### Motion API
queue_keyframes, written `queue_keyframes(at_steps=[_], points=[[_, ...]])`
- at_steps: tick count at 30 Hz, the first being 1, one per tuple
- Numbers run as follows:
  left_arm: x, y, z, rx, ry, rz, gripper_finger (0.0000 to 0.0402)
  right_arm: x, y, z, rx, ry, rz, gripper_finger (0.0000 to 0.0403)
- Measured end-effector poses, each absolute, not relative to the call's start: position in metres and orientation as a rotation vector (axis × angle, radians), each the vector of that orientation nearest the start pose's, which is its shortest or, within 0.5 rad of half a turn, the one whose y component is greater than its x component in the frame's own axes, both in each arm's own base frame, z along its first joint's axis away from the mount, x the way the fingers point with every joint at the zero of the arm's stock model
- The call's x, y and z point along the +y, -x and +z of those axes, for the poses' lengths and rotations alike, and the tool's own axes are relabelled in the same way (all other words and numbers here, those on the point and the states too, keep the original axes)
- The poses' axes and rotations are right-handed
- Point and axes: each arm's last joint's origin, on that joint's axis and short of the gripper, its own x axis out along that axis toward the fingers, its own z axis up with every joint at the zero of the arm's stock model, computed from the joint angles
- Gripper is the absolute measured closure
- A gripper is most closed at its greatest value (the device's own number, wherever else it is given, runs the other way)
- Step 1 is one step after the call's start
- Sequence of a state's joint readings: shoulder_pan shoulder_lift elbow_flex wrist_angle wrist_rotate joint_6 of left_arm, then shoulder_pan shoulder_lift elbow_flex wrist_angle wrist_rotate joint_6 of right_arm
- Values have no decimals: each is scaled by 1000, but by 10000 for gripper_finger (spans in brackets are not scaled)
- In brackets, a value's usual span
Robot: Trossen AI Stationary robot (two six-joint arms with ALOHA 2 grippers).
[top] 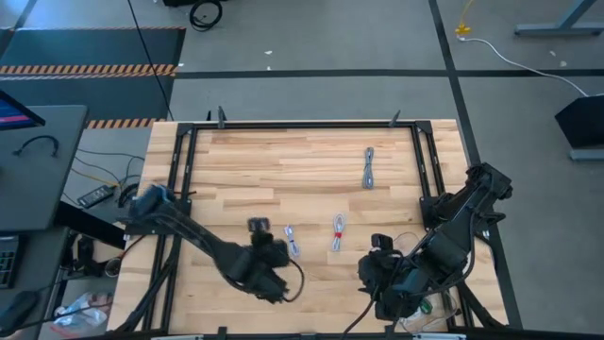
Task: Pick and place USB-C Cables
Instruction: Put the purple charger cable into the transparent bin
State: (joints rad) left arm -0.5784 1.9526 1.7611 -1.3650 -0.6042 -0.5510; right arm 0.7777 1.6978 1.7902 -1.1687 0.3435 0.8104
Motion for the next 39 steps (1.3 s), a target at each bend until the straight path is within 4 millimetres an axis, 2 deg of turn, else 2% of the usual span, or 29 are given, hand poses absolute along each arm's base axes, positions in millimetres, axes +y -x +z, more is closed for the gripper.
queue_keyframes(at_steps=[3, 7, 9, 16, 19, 24, 28, 32, 37, 39], points=[[-193, -337, 236, 1324, -511, 229, 269, 228, -249, 367, 974, -167, 2, 205], [-186, -362, 201, 1419, -501, 97, 271, 226, -250, 367, 985, -186, 4, 205], [-179, -373, 191, 1416, -503, 67, 277, 227, -251, 368, 983, -194, 9, 205], [-153, -395, 187, 1404, -447, -37, 299, 228, -251, 368, 998, -210, 32, 205], [-146, -400, 186, 1415, -400, -119, 300, 228, -250, 368, 1004, -198, 50, 205], [-138, -403, 183, 1429, -431, -165, 301, 222, -250, 374, 988, -195, 78, 205], [-132, -405, 184, 1426, -448, -178, 301, 209, -247, 392, 916, -194, 122, 205], [-128, -409, 179, 1431, -442, -170, 301, 192, -239, 422, 758, -218, 205, 204], [-128, -413, 150, 1502, -448, -192, 294, 176, -224, 459, 522, -176, 322, 201], [-128, -414, 145, 1523, -453, -192, 284, 171, -218, 469, 460, -165, 345, 200]])
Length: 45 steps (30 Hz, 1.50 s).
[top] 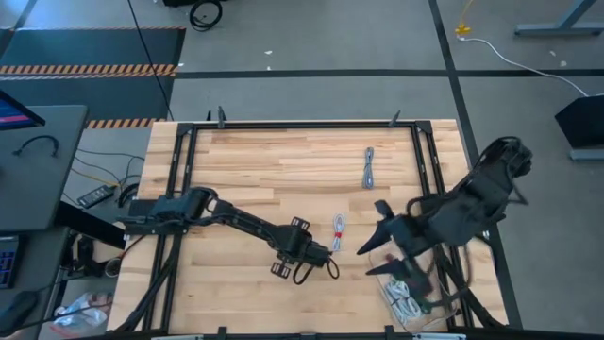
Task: Pick and place USB-C Cables
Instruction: Put the purple charger cable into the transparent bin
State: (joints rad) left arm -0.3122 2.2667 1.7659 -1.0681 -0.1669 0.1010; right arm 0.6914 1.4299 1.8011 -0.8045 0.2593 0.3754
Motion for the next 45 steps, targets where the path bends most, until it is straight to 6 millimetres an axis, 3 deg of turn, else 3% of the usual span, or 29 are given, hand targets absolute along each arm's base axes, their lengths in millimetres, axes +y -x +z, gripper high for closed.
queue_keyframes(at_steps=[9, 15, 19, 24, 30, 35, 38, 40, 45], points=[[-123, -421, 138, 1489, -462, -212, 217, 169, -212, 475, 419, -125, 365, 201], [-110, -428, 134, 1482, -402, -183, 208, 172, -216, 472, 431, -128, 380, 201], [-103, -429, 133, 1492, -325, -115, 257, 173, -216, 472, 430, -127, 389, 202], [-102, -426, 133, 1514, -320, -57, 380, 173, -216, 473, 424, -121, 392, 202], [-105, -415, 144, 1631, -502, 120, 394, 172, -214, 474, 417, -117, 394, 202], [-119, -399, 200, 1649, -604, 330, 395, 162, -205, 483, 371, -99, 363, 202], [-138, -394, 233, 1498, -580, 337, 396, 156, -199, 488, 343, -80, 328, 202], [-148, -384, 265, 1390, -546, 333, 396, 152, -196, 490, 332, -68, 308, 202], [-175, -349, 337, 1078, -475, 354, 396, 149, -194, 491, 321, -44, 277, 202]])
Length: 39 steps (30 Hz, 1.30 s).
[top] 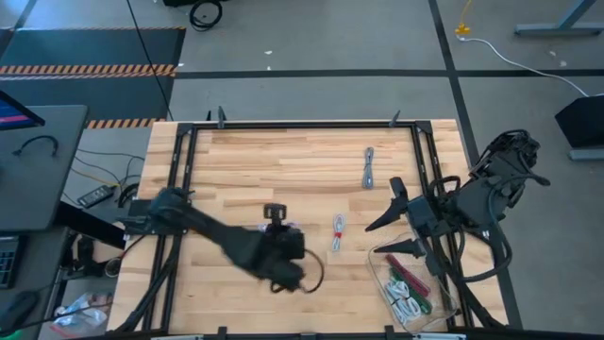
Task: Pick and place USB-C Cables
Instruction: Put the purple charger cable into the transparent bin
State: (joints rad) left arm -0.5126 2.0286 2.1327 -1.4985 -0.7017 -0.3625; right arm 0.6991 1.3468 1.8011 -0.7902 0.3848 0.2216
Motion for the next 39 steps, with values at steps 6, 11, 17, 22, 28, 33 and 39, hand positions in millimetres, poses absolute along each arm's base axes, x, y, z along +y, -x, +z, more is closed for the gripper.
queue_keyframes(at_steps=[6, 11, 17, 22, 28, 33, 39], points=[[-205, -291, 415, 686, -355, 291, 396, 154, -206, 479, 359, 0, 213, 202], [-229, -253, 454, 445, -304, 196, 396, 155, -224, 465, 402, 24, 170, 202], [-252, -235, 475, 301, -288, 84, 397, 160, -259, 440, 478, 36, 167, 202], [-257, -237, 477, 277, -265, 42, 397, 168, -307, 407, 516, 68, 193, 202], [-253, -243, 476, 281, -263, 61, 397, 188, -354, 375, 454, 129, 425, 209], [-252, -243, 476, 287, -271, 62, 397, 196, -365, 367, 390, 272, 380, 215], [-249, -241, 469, 341, -279, 75, 396, 193, -356, 361, 479, 392, 193, 214]])
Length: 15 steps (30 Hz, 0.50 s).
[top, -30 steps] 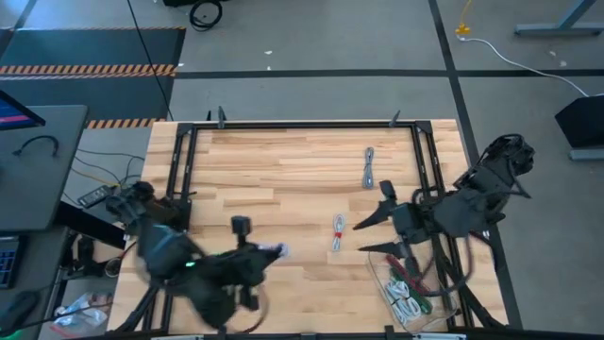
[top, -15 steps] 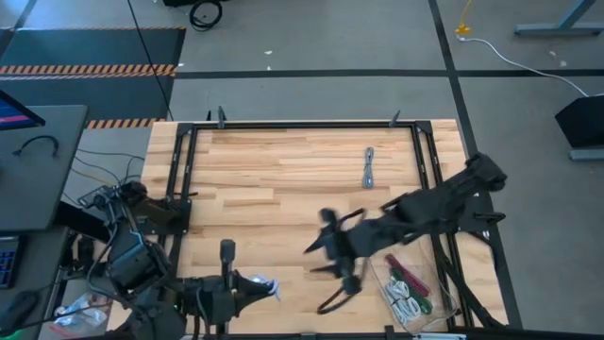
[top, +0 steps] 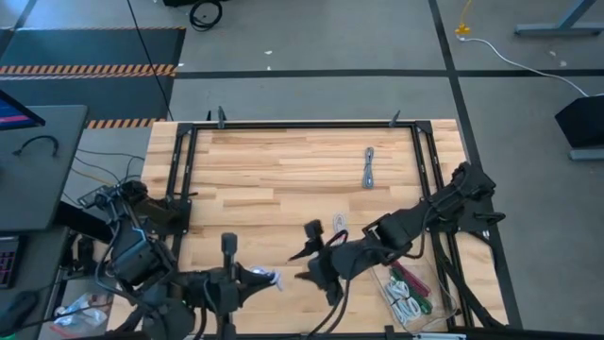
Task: Pick and place USB-C Cables
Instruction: Put the purple charger cable into the transparent bin
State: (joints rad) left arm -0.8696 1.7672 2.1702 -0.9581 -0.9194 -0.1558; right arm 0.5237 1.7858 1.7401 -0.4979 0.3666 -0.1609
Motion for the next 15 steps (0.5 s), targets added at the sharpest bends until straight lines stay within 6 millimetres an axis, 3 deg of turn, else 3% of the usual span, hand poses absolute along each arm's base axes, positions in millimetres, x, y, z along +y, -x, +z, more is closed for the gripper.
queue_keyframes(at_steps=[3, 11, 15], points=[[-246, -245, 453, 397, -253, 114, 396, 182, -341, 367, 550, 393, 86, 215], [-248, -287, 380, 521, -226, 42, 397, 148, -287, 427, 454, 236, -21, 216], [-246, -313, 371, 428, -247, -113, 397, 143, -271, 446, 378, 180, 31, 218]])
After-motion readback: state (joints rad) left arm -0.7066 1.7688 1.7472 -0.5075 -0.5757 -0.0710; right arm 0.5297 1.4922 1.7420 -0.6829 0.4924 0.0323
